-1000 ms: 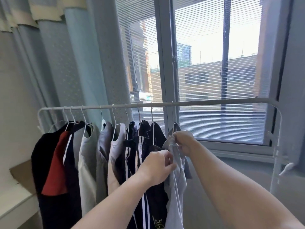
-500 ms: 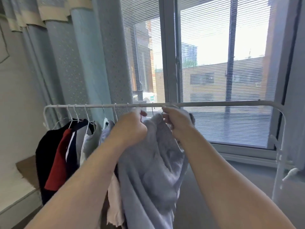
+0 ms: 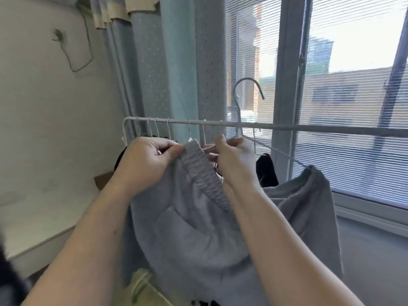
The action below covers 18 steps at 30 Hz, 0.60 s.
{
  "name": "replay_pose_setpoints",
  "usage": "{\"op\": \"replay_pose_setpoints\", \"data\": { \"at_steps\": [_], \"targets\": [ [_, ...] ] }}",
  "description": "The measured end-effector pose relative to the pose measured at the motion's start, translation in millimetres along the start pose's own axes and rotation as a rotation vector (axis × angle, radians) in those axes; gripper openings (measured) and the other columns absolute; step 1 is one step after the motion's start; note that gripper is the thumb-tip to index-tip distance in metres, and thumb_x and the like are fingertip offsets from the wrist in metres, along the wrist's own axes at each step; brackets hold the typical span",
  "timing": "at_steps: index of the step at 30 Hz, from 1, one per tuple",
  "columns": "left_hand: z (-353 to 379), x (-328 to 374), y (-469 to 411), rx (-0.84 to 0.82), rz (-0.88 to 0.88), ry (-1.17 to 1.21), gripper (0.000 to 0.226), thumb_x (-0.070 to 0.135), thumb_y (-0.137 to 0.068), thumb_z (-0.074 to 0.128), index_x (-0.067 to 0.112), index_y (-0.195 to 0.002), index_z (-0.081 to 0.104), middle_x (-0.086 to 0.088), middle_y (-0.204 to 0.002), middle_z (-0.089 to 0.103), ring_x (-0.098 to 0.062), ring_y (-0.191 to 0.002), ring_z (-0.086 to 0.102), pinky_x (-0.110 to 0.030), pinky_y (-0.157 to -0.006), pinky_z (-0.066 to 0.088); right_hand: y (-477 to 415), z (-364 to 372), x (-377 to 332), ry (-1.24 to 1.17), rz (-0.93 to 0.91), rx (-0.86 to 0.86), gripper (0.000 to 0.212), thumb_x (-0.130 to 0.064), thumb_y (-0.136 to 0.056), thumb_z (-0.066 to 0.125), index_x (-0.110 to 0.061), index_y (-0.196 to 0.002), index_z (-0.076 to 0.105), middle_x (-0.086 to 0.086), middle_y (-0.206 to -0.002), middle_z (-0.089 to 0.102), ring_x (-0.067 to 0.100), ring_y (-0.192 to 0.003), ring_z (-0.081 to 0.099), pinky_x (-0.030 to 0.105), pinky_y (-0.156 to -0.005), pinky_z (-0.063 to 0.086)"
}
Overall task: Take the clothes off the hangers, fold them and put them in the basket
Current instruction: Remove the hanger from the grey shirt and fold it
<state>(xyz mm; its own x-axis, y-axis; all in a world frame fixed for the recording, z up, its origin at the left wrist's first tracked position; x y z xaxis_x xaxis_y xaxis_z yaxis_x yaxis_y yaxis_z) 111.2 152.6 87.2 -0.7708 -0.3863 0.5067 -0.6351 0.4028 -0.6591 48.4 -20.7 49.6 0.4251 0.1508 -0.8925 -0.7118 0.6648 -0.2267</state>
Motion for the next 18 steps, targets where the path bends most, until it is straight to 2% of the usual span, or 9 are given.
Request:
{"op": "replay_pose_setpoints", "data": {
  "at_steps": [3, 5, 8, 10, 13, 16, 18],
  "targets": [
    [-29.7, -34.9, 12.4, 0.193, -0.113, 0.001, 0.017, 0.035, -0.095, 0.062, 0.024, -0.085, 0.072, 0.014, -0.071, 0.065, 0.008, -0.061, 0.053, -0.011, -0.058, 0.038, 3.0, 19.1, 26.8, -0.113, 0.075, 0.033, 0.027, -0.02, -0.101, 0.052, 0.007, -0.104, 0.056, 0.014, -0.068, 0.069, 0.02, -0.051, 0.066, 0.028, -0.05, 0.049],
    [-49.0, -55.7, 26.0, 0.31, -0.212, 0.028, 0.022, 0.033, -0.098, 0.057, 0.017, -0.087, 0.068, 0.013, -0.072, 0.062, 0.007, -0.061, 0.052, -0.018, -0.06, 0.038, 9.8, 33.0, 42.8, -0.164, 0.107, 0.041, 0.028, -0.021, -0.102, 0.049, 0.006, -0.108, 0.055, 0.015, -0.074, 0.071, 0.02, -0.052, 0.066, 0.026, -0.048, 0.048],
    [-79.5, -77.3, 53.4, 0.525, -0.335, 0.003, 0.027, 0.033, -0.102, 0.049, 0.013, -0.091, 0.065, 0.006, -0.078, 0.063, -0.011, -0.072, 0.054, -0.029, -0.066, 0.035, 28.7, 56.5, 62.2, -0.239, 0.167, 0.049, 0.027, -0.02, -0.103, 0.047, 0.004, -0.115, 0.051, 0.013, -0.083, 0.072, 0.018, -0.056, 0.065, 0.022, -0.046, 0.045],
    [-98.6, -85.9, 73.0, 0.695, -0.412, -0.045, 0.029, 0.031, -0.104, 0.044, 0.011, -0.094, 0.064, 0.001, -0.085, 0.063, -0.021, -0.08, 0.053, -0.029, -0.069, 0.033, 42.8, 71.6, 68.1, -0.275, 0.186, 0.059, 0.021, -0.022, -0.104, 0.047, -0.002, -0.11, 0.049, 0.013, -0.085, 0.072, 0.018, -0.058, 0.064, 0.025, -0.05, 0.046],
    [-122.8, -95.5, 102.2, 0.928, -0.517, -0.048, 0.034, 0.029, -0.105, 0.038, 0.007, -0.093, 0.061, -0.007, -0.093, 0.063, -0.026, -0.087, 0.056, -0.028, -0.072, 0.034, 63.9, 97.1, 75.3, -0.301, 0.219, 0.065, 0.015, -0.024, -0.104, 0.046, -0.014, -0.093, 0.043, 0.003, -0.075, 0.07, 0.01, -0.052, 0.063, 0.028, -0.055, 0.047],
    [-136.6, -99.7, 125.3, 1.086, -0.609, 0.064, 0.04, 0.027, -0.105, 0.032, -0.001, -0.108, 0.061, -0.015, -0.111, 0.064, -0.031, -0.105, 0.057, -0.035, -0.087, 0.04, 79.2, 121.8, 83.7, -0.331, 0.271, 0.034, 0.017, -0.026, -0.104, 0.045, -0.017, -0.091, 0.041, -0.001, -0.07, 0.069, 0.008, -0.052, 0.064, 0.029, -0.061, 0.05],
    [-143.6, -101.1, 137.0, 1.113, -0.665, 0.131, 0.044, 0.03, -0.105, 0.03, 0.003, -0.12, 0.061, -0.013, -0.122, 0.062, -0.029, -0.116, 0.054, -0.032, -0.095, 0.038, 87.5, 136.0, 94.9, -0.342, 0.334, 0.015, 0.016, -0.026, -0.104, 0.044, -0.016, -0.092, 0.041, 0.001, -0.074, 0.07, 0.007, -0.049, 0.062, 0.028, -0.057, 0.049]
  ]
}}
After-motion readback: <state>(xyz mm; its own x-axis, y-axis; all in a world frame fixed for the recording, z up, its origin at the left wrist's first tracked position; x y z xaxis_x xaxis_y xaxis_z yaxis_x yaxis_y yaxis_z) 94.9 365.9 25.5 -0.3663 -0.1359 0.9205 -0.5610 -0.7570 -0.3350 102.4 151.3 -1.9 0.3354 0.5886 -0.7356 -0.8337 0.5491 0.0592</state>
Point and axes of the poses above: each hand's wrist, its own y-axis away from the middle knuckle, its own z-axis out of the palm, x = y × z, the point moved 6 cm from there along -y, towards the middle knuckle
